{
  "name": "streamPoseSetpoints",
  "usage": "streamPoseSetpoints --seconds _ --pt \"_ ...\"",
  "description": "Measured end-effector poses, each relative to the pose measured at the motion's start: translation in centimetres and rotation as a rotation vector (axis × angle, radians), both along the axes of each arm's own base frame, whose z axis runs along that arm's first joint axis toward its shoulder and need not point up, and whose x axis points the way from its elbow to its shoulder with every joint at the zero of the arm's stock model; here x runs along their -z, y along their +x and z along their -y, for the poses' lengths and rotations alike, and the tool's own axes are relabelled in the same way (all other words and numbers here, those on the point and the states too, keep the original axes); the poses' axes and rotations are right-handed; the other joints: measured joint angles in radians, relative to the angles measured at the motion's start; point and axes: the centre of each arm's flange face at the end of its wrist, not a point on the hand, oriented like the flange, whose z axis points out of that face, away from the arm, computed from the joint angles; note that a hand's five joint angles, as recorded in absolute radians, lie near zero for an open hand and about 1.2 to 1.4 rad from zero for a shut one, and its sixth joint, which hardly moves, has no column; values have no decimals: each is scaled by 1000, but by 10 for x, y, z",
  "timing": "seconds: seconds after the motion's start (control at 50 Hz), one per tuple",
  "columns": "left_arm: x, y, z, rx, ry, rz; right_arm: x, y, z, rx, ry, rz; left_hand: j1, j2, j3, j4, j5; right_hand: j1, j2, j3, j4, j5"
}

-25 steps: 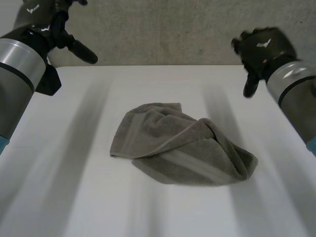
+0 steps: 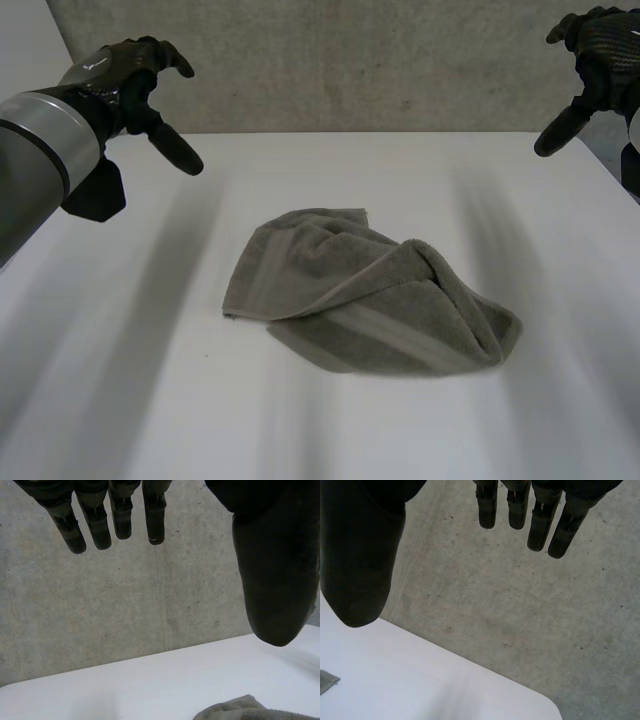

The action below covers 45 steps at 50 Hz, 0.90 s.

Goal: Fold the towel.

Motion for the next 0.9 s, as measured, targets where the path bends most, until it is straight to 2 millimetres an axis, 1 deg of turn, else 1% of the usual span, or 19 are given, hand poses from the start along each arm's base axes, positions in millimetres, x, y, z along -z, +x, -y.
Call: streamPoseSetpoints --seconds 0.14,0.4,0.56,0.62,0.72,0.78,0.8,0.82,0.9 --pt "-4 1 -2 1 0 -1 2 0 -1 -1 11 -11 0 0 0 0 0 0 0 0 0 0" --pt "-4 0 -3 4 0 -4 -1 -2 -3 0 13 -12 0 0 0 0 0 0 0 0 0 0" --pt "0 -2 -4 18 9 1 -1 -2 -3 -5 11 -16 0 0 0 0 0 0 0 0 0 0" --pt "5 -6 -5 42 24 6 0 -3 -1 -15 15 -23 0 0 0 0 0 0 0 0 0 0" --pt "28 -22 -9 132 90 24 11 -5 5 -68 66 -41 0 0 0 0 0 0 0 0 0 0" --pt "55 -40 -14 218 168 43 34 -5 14 -134 170 -52 0 0 0 0 0 0 0 0 0 0" --pt "59 -42 -15 229 180 47 38 -5 15 -143 187 -52 0 0 0 0 0 0 0 0 0 0" --pt "69 -48 -16 251 205 55 46 -4 18 -163 223 -53 0 0 0 0 0 0 0 0 0 0" --pt "114 -69 -24 318 320 99 86 1 25 -240 386 -52 0 0 0 0 0 0 0 0 0 0"
